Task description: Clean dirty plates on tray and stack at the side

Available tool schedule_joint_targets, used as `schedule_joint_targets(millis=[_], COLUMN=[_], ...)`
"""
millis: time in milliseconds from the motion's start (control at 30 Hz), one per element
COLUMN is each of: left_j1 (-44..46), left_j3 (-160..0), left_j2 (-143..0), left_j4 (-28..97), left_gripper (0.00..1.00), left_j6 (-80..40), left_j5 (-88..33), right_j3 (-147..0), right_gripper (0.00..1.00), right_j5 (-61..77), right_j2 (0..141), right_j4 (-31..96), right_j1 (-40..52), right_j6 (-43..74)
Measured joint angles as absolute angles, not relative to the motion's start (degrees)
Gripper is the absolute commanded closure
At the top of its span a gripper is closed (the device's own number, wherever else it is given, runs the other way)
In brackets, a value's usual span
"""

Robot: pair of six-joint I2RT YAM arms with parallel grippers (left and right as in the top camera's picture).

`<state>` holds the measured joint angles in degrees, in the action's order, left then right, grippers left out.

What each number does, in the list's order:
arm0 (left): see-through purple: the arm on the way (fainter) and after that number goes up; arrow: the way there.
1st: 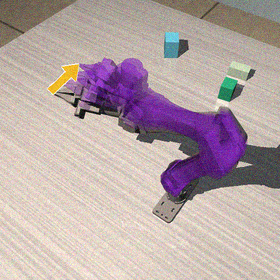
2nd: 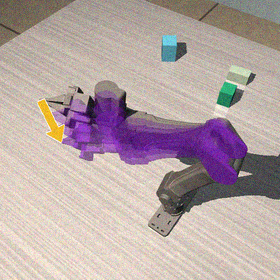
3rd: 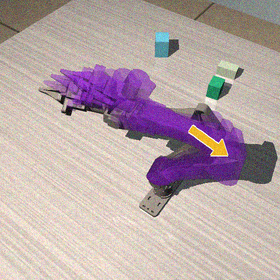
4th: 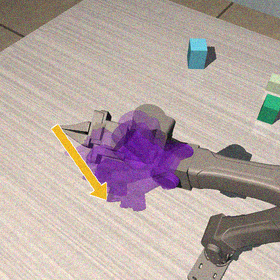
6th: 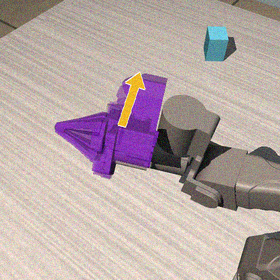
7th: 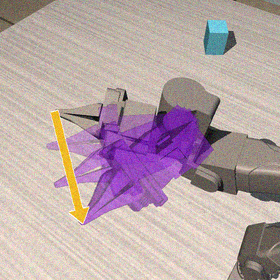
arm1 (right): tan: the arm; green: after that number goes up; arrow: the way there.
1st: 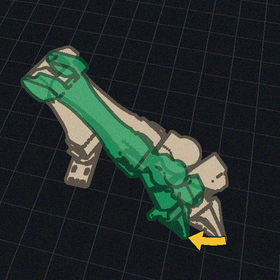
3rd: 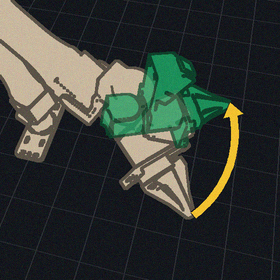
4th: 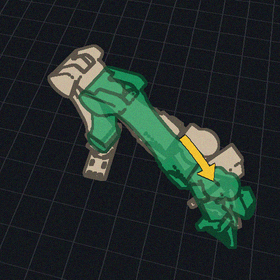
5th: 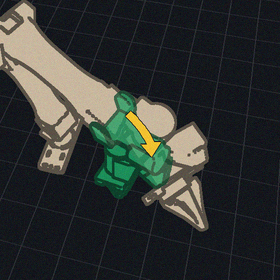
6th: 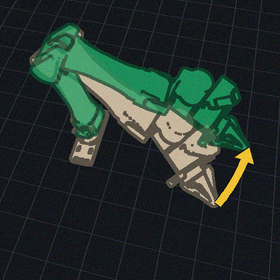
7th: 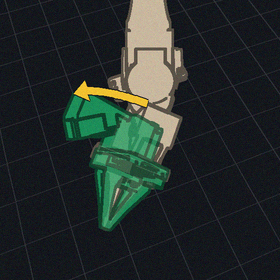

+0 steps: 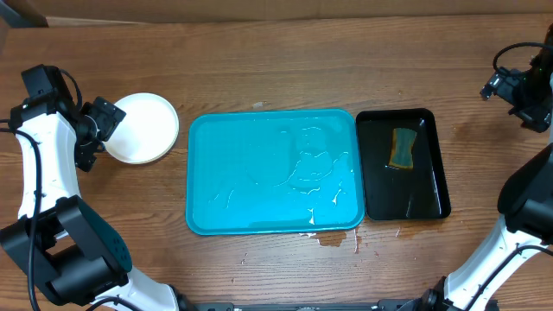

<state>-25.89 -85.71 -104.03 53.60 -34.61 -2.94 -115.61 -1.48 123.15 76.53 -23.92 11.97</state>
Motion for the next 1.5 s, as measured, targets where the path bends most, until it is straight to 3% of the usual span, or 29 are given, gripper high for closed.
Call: schedule_joint_targets(millis=[200,1100,1500], left_j1=[-25.89,-25.89,-25.89], left_j3=[-85.71,-85.71,-85.71], left_j2=[-104.03,-104.03,-104.03], left_j4=[53.58,53.60,53.60], left_gripper=[0.00,0.00,0.00], left_j6=[-34.61,-34.59,-34.61], left_j5=[-2.94,-2.94,-2.94], right_j3=[-115.57,-115.63,-115.72], right_gripper=[0.00,0.00,0.00], right_j5=[-1.43,-1.43,-1.43], right_j2=[117.30,63.05,62.08], right_j4=[76.51,76.79,77.60], right_j1=[-23.92,-23.35,-10.22], right_j6=[11.97,11.97,11.97])
